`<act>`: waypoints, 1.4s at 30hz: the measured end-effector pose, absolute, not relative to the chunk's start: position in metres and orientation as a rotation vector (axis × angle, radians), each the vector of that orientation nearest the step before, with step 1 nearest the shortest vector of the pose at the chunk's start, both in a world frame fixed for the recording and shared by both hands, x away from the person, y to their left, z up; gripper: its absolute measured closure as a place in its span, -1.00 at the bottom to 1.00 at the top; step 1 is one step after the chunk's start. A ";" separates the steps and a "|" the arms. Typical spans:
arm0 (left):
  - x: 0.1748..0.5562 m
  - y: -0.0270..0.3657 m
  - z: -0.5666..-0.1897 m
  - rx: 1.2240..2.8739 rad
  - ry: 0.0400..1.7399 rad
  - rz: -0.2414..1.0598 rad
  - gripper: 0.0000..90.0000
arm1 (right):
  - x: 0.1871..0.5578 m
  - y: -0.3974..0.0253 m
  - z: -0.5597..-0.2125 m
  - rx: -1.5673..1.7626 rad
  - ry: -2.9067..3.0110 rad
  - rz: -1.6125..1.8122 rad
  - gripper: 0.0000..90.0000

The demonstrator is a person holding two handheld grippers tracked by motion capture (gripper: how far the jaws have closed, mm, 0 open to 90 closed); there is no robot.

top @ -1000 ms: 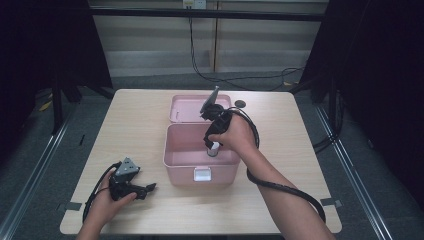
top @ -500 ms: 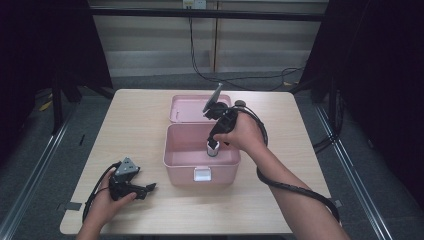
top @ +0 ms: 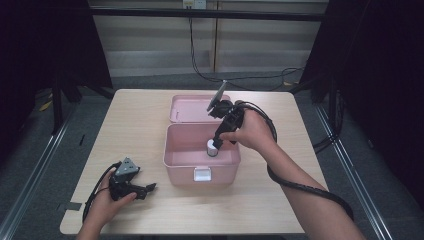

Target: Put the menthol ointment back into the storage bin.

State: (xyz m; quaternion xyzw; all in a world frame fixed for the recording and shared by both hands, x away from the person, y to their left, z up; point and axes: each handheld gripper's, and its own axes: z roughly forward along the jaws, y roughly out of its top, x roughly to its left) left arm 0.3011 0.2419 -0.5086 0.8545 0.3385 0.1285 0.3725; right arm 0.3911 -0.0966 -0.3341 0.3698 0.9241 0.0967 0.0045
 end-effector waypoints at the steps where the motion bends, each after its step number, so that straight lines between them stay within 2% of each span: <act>1: 0.301 0.242 -0.509 2.190 0.868 0.328 -0.73 | 0.390 -0.097 -0.333 1.150 2.896 0.299 -0.50; 22: 0.301 0.242 -0.509 2.191 0.867 0.335 -0.73 | 0.383 -0.135 -0.311 1.153 2.888 0.298 -0.57; 42: 0.301 0.241 -0.509 2.189 0.868 0.339 -0.73 | 0.378 -0.196 -0.314 1.270 2.805 0.425 -0.57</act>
